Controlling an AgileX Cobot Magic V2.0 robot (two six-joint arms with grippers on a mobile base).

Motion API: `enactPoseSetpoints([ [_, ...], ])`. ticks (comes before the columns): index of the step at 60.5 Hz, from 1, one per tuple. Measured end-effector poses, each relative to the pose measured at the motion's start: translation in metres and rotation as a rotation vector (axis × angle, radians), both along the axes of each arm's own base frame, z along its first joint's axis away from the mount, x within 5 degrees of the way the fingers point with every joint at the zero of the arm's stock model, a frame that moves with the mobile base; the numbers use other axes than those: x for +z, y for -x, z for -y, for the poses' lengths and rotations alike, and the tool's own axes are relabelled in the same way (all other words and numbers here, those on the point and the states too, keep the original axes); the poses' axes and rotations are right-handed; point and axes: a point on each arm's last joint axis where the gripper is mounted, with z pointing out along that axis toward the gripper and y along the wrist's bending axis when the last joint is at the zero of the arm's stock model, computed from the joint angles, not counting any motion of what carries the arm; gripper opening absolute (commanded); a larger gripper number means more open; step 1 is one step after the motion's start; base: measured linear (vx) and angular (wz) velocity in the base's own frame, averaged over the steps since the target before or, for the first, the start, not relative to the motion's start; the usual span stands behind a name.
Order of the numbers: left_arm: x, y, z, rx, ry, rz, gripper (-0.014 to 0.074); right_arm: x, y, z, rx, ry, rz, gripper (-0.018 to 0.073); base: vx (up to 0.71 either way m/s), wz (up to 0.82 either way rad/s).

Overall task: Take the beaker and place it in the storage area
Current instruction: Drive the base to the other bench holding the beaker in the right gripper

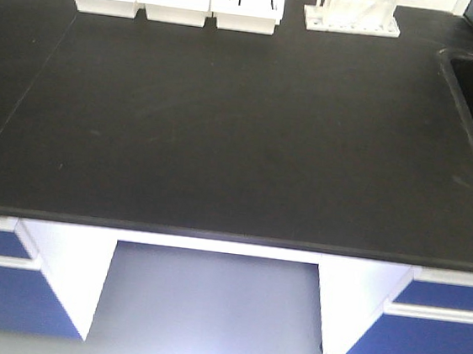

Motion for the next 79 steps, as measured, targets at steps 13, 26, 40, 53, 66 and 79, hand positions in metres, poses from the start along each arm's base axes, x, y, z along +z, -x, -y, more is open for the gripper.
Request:
enactPoseSetpoints([
  [13, 0.0000, 0.0000, 0.0000, 0.000, 0.000, 0.000, -0.0008, -0.0004, -0.0001, 0.0000, 0.000, 0.000, -0.001, -0.0003, -0.28, 0.03],
  [26, 0.0000, 0.0000, 0.0000, 0.000, 0.000, 0.000, -0.0008, -0.0004, 0.0000, 0.0000, 0.000, 0.000, -0.001, -0.0003, -0.32, -0.09],
  [40, 0.0000, 0.0000, 0.0000, 0.000, 0.000, 0.000, -0.0008, -0.0004, 0.0000, 0.0000, 0.000, 0.000, -0.001, -0.0003, -0.35, -0.25],
  [53, 0.0000, 0.0000, 0.0000, 0.000, 0.000, 0.000, -0.0008, -0.0005, 0.0000, 0.0000, 0.000, 0.000, -0.002, -0.0003, -0.37, -0.32],
  [66, 0.0000, 0.0000, 0.0000, 0.000, 0.000, 0.000, -0.0008, -0.0005, 0.0000, 0.0000, 0.000, 0.000, -0.002, -0.0003, -0.36, -0.35],
  [79, 0.0000, 0.0000, 0.0000, 0.000, 0.000, 0.000, -0.0008, -0.0005, 0.0000, 0.0000, 0.000, 0.000, -0.002, -0.0003, -0.34, -0.39],
])
